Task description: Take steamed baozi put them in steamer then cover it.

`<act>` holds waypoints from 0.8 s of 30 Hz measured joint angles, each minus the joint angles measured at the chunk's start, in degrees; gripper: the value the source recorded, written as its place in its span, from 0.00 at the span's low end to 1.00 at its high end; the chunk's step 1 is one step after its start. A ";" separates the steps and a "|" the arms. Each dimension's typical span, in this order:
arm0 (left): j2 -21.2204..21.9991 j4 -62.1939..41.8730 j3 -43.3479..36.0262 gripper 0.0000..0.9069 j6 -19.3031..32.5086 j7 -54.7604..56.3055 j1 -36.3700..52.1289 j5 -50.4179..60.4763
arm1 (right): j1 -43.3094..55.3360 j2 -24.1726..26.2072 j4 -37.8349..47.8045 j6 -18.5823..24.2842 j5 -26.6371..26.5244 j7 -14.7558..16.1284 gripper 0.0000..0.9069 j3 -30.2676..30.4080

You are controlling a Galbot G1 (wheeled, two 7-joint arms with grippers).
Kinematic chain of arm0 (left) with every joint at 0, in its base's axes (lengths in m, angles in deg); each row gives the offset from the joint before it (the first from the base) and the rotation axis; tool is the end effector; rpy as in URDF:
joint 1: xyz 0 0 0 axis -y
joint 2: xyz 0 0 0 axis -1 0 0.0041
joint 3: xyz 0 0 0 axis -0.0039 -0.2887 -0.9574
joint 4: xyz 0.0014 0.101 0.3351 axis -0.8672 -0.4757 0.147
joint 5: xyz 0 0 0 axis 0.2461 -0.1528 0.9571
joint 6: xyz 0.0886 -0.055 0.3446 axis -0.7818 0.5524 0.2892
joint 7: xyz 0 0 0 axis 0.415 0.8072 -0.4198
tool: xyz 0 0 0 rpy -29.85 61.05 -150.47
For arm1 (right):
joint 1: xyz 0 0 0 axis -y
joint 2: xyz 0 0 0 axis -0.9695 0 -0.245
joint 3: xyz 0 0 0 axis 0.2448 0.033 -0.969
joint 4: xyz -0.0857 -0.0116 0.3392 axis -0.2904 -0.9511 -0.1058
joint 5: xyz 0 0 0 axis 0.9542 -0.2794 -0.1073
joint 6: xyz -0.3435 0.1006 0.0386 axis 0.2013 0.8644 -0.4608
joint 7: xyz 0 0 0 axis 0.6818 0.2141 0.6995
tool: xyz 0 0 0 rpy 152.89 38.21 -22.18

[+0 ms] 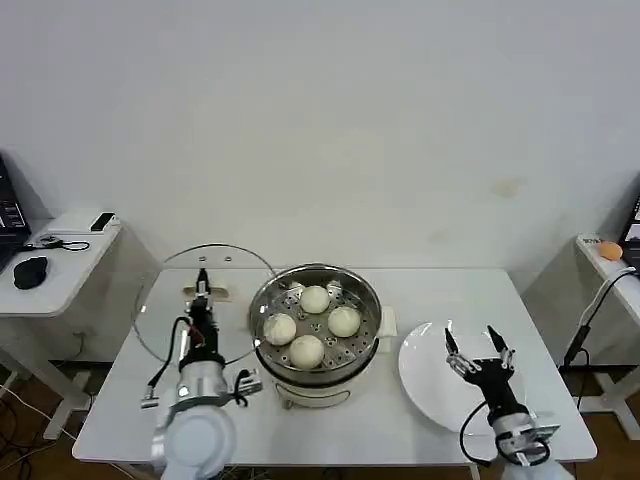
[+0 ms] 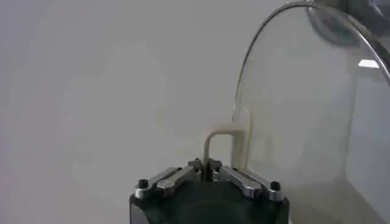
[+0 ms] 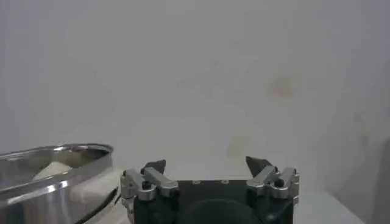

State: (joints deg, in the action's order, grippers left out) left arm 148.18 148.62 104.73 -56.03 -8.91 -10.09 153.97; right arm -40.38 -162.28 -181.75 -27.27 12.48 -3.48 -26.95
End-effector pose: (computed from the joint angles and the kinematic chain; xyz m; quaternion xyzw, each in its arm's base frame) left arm 0.2640 -0.0338 -0.2394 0.1182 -0.6771 -0.7257 0.0303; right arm 0.2103 -0.1113 -0.3249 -0.0339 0.9991 0.0266 0.0036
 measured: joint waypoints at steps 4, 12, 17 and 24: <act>0.76 -0.31 -2.77 0.00 -0.90 -1.24 1.62 0.28 | 0.64 -0.24 0.41 -0.83 0.37 -0.22 1.00 -0.58; 2.94 -2.59 -7.99 0.00 -2.08 -2.40 5.09 0.74 | 2.16 -0.79 1.20 -2.13 1.05 -0.69 1.00 -1.29; 4.30 -4.57 -10.88 0.00 -2.80 -3.45 7.11 1.31 | 3.25 -0.97 1.88 -2.87 1.21 -0.82 1.00 -1.75; 6.80 -7.69 -14.33 0.00 -3.24 -3.94 9.28 2.56 | 4.59 -1.04 3.22 -3.62 2.00 -1.00 1.00 -1.40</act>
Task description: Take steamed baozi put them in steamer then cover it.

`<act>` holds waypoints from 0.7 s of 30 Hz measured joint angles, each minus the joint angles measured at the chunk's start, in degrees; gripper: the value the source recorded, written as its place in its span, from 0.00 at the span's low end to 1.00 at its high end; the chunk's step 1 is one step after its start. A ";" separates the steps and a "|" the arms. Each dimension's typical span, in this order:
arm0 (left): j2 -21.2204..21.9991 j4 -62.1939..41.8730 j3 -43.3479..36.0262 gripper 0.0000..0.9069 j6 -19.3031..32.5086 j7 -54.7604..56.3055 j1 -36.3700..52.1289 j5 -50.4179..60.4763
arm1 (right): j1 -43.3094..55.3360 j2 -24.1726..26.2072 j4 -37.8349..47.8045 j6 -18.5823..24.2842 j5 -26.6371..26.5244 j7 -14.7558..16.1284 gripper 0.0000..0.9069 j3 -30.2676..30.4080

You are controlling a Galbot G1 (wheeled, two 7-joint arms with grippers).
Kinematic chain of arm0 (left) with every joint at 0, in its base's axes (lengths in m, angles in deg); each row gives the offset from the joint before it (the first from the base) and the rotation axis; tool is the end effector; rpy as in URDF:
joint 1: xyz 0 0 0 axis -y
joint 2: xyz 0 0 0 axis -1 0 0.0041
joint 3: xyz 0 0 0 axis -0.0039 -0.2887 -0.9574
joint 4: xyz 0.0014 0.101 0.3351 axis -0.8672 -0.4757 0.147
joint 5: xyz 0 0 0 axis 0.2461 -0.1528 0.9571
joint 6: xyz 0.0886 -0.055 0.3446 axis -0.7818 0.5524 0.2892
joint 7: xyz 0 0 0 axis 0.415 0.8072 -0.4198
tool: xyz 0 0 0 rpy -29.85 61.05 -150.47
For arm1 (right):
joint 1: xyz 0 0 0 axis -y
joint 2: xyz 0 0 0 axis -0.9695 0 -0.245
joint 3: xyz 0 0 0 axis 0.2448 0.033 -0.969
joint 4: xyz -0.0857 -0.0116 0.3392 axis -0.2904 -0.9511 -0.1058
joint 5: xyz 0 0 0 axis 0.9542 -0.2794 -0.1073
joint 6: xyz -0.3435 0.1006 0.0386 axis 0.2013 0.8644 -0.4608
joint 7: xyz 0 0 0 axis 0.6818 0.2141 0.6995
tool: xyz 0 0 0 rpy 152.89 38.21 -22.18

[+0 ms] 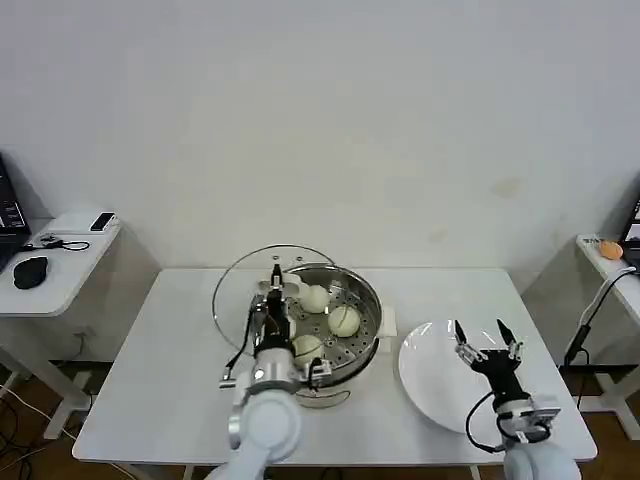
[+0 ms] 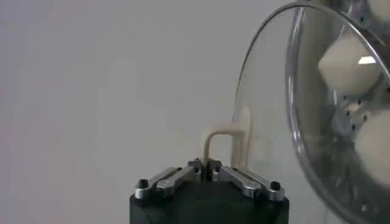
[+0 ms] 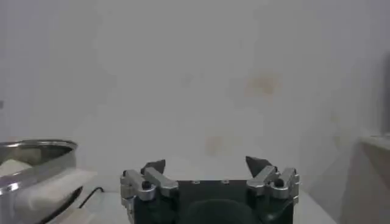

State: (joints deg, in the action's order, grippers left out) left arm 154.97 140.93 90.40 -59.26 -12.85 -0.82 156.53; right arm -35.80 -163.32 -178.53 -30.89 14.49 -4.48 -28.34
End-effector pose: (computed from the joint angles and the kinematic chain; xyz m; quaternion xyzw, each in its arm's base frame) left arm 0.2869 -0.1313 -0.2431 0.0471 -0.7104 -0.7022 0.0015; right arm 0.2337 -0.1215 -0.3258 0.0039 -0.9998 -0.0166 0.0126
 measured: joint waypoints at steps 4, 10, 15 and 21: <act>1.80 -1.86 -1.56 0.00 -0.36 -0.44 0.63 1.07 | 0.92 0.08 0.84 -0.66 0.17 -0.29 1.00 0.40; 3.98 -4.19 -2.40 0.00 -0.65 -0.83 1.13 1.98 | 1.96 0.19 1.79 -1.03 0.41 -0.30 1.00 0.93; 5.77 -5.85 -2.55 0.00 -0.71 -0.94 0.96 2.87 | 2.81 0.18 2.74 -1.15 0.55 -0.34 1.00 1.66; 7.69 -7.18 -3.70 0.00 -0.72 -1.22 0.68 3.72 | 3.64 0.28 3.74 -1.25 0.64 -0.37 1.00 2.13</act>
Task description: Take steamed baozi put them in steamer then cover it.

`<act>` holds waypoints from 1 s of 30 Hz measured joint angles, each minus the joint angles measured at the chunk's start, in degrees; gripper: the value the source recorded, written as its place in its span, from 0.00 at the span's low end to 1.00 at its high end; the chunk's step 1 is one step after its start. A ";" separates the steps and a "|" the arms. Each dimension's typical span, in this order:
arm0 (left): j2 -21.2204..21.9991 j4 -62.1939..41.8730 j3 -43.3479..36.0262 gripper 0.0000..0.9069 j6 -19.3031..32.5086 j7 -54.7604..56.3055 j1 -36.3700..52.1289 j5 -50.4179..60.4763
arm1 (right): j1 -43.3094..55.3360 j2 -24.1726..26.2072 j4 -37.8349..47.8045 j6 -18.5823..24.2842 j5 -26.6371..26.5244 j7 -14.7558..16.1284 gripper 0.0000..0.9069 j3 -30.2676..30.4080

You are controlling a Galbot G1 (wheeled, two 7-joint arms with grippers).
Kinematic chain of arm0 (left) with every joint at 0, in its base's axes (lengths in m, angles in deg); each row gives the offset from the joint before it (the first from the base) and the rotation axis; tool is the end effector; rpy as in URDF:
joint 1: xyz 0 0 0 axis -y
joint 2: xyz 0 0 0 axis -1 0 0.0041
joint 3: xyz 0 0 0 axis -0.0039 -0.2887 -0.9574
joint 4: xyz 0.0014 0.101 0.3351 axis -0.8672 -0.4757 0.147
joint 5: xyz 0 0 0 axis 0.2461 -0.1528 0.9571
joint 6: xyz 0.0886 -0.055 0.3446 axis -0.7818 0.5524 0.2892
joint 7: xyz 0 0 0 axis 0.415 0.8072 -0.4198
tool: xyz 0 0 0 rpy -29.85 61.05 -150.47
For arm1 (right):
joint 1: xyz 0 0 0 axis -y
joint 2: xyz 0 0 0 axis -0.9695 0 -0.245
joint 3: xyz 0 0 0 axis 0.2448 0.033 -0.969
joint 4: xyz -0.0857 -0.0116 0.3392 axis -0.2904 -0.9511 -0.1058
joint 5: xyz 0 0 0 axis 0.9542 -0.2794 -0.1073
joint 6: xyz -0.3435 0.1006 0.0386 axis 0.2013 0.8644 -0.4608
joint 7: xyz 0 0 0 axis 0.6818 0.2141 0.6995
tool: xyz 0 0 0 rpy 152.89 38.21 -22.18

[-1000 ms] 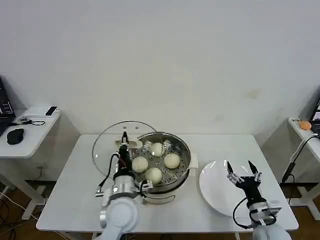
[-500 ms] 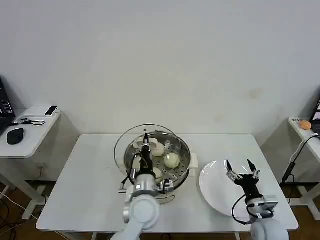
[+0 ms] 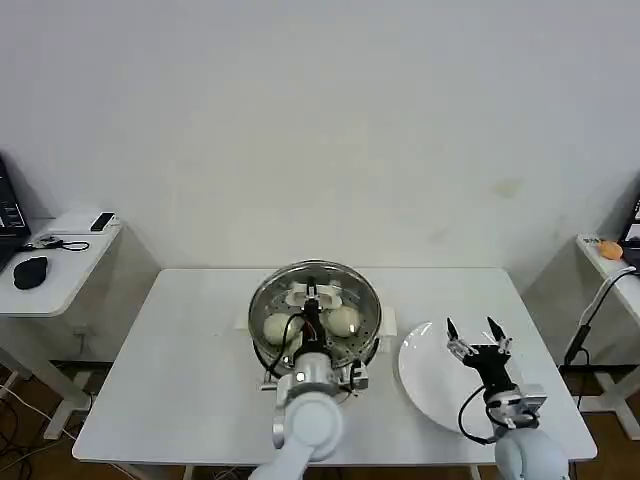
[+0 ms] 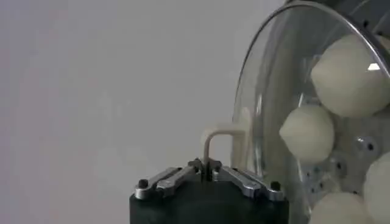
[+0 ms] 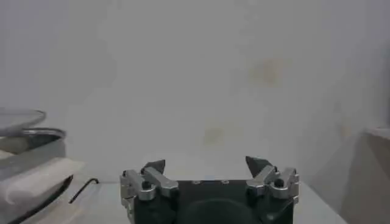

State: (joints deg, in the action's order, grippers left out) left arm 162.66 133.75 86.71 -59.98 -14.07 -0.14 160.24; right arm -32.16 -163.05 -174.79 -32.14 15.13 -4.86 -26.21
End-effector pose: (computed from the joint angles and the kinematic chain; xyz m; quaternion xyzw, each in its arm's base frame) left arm 0.2902 -0.1876 -0.2631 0.0068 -0.7179 -0.6957 0.0239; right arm 0.2545 -0.1171 -0.3360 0.0090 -0.9994 -0.0179 0.0282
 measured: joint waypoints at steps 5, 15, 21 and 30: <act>0.82 -0.60 -0.22 0.00 -0.04 -0.09 -0.19 0.40 | 0.51 0.14 0.63 0.00 0.04 -0.02 1.00 0.25; 1.63 -1.06 -0.43 0.00 -0.05 -0.76 -0.13 0.72 | 0.96 -0.21 1.03 -0.03 0.01 -0.04 1.00 0.51; 1.68 -1.40 0.02 0.00 -0.01 -0.92 0.27 0.73 | 0.91 -0.48 1.01 0.02 0.07 -0.04 1.00 0.51; 1.33 -1.77 0.36 0.00 0.29 -1.32 0.53 0.73 | 0.65 -0.32 1.05 0.21 0.16 -0.02 1.00 -0.04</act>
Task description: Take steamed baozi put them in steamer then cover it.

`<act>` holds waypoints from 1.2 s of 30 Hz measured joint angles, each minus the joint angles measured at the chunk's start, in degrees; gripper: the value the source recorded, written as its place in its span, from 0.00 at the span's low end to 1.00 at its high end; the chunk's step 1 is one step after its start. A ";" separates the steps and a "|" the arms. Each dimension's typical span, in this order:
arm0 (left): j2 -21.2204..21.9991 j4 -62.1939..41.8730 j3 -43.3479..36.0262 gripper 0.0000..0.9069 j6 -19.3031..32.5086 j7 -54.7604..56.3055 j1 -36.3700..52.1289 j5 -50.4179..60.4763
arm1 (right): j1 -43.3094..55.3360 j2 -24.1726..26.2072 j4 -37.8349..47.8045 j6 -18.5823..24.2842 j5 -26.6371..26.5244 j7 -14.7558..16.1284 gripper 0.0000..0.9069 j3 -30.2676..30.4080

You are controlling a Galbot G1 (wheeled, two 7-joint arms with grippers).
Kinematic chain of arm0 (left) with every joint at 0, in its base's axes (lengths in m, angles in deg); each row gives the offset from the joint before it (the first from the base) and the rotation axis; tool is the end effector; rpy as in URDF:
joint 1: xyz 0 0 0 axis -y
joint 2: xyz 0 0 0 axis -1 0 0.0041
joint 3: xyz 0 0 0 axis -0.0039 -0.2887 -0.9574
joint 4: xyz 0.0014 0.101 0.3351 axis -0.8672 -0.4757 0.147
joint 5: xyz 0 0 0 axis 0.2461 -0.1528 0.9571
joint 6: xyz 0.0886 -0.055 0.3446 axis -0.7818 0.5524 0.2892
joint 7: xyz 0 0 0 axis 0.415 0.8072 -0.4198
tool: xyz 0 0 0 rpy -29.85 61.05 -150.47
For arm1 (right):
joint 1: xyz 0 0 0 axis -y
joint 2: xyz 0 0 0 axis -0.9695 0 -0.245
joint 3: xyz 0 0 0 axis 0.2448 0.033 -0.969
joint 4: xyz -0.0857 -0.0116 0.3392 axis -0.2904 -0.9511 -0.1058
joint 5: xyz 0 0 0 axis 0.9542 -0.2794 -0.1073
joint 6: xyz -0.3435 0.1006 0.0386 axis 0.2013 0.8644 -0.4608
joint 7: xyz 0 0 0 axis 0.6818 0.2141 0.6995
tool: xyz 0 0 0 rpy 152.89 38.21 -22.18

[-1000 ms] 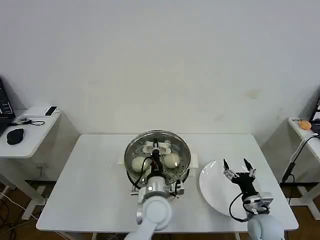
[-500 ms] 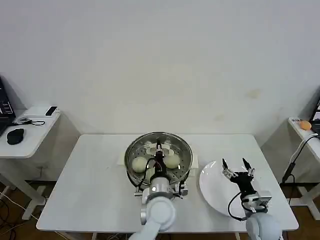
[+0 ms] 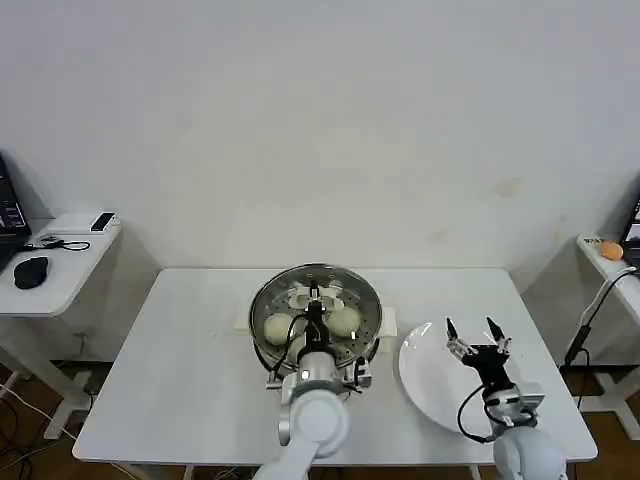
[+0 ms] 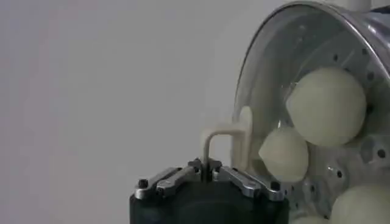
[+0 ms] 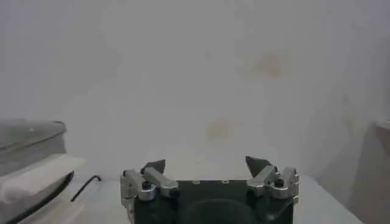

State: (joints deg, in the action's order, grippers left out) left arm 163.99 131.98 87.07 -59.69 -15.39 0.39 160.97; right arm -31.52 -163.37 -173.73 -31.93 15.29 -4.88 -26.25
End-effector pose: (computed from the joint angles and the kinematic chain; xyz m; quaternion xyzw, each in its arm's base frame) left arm 0.2960 -0.1934 -0.2668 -0.0032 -0.7159 -0.6972 0.0370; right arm 0.2576 -0.1178 -0.3401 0.0050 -0.9994 -0.0196 0.0296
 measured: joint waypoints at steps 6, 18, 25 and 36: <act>0.01 -0.40 0.05 0.00 0.29 0.43 -0.02 -0.02 | 0.10 -0.14 0.03 -0.01 0.02 0.00 1.00 0.06; 0.44 -0.78 0.88 1.00 2.03 2.08 -0.44 -1.25 | -0.31 -0.24 0.01 0.02 0.14 0.01 1.00 -0.19; 0.27 0.65 1.84 1.00 3.55 1.92 -1.05 -3.46 | -0.18 -0.17 0.04 0.02 0.13 0.04 1.00 -0.13; -1.32 4.87 3.42 1.00 5.92 1.51 -3.04 -6.66 | -0.21 -0.07 0.37 0.34 0.23 0.07 1.00 -0.13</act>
State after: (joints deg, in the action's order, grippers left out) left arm 162.67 136.85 90.49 -53.77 -13.88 -2.65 154.31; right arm -31.73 -163.44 -173.37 -31.59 15.51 -4.82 -26.38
